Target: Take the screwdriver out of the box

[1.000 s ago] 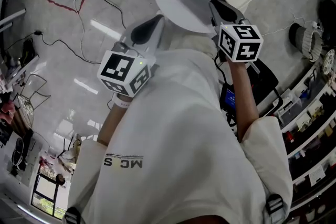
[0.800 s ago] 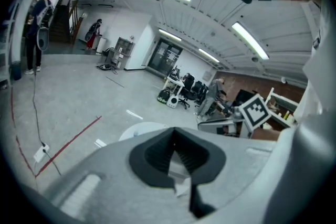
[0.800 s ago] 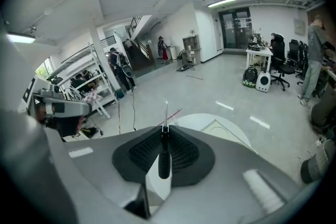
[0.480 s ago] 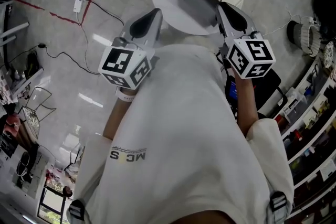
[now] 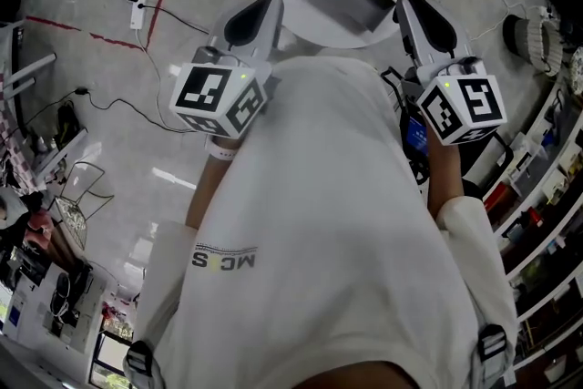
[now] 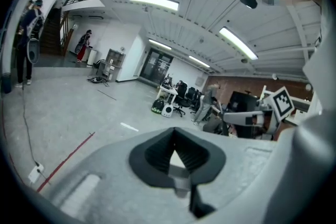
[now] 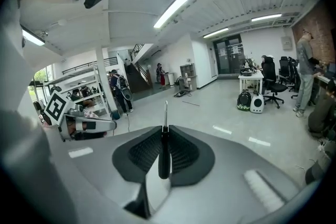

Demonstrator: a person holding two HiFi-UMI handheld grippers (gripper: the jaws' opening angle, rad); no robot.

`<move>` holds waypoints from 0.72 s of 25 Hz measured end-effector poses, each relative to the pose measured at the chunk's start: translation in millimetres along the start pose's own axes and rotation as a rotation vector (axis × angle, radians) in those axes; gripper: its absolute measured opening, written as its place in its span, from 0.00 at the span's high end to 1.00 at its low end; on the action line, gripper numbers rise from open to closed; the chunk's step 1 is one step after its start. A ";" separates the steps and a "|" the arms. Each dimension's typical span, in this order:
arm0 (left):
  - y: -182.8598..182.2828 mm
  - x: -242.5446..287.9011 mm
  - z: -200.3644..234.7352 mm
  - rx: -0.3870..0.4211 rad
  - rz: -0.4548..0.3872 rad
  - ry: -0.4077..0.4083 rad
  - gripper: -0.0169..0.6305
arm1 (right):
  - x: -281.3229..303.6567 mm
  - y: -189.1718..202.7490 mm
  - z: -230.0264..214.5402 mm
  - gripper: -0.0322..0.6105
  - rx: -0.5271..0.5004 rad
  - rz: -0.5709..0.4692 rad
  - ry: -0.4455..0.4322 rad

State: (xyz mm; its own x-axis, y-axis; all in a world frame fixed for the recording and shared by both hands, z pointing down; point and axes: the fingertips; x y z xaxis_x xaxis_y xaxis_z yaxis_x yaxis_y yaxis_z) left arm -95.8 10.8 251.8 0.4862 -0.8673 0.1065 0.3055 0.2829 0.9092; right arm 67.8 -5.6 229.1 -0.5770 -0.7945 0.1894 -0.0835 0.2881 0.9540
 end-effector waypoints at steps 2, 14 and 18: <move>-2.8 2.5 -4.2 0.008 -0.004 0.014 0.97 | -3.8 -3.7 1.6 0.89 -0.005 -0.012 -0.013; -2.2 1.7 -15.3 0.022 0.012 0.045 0.97 | -10.3 -9.0 3.5 0.89 -0.003 -0.030 -0.005; 1.3 -3.4 -12.2 0.022 0.015 0.041 0.97 | -8.0 -5.0 8.0 0.89 -0.014 -0.035 -0.014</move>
State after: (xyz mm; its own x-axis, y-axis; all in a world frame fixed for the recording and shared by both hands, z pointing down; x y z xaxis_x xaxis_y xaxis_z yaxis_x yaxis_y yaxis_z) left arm -87.1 19.2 247.7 0.5240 -0.8453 0.1039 0.2800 0.2862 0.9163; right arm 66.3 3.6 220.9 -0.5853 -0.7963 0.1527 -0.0929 0.2529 0.9630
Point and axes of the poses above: the fingertips, and each gripper's own axes: x forward along the fingers, z to its left, y out of its underside, and after that the axes turned 15 degrees about -z, right-handed
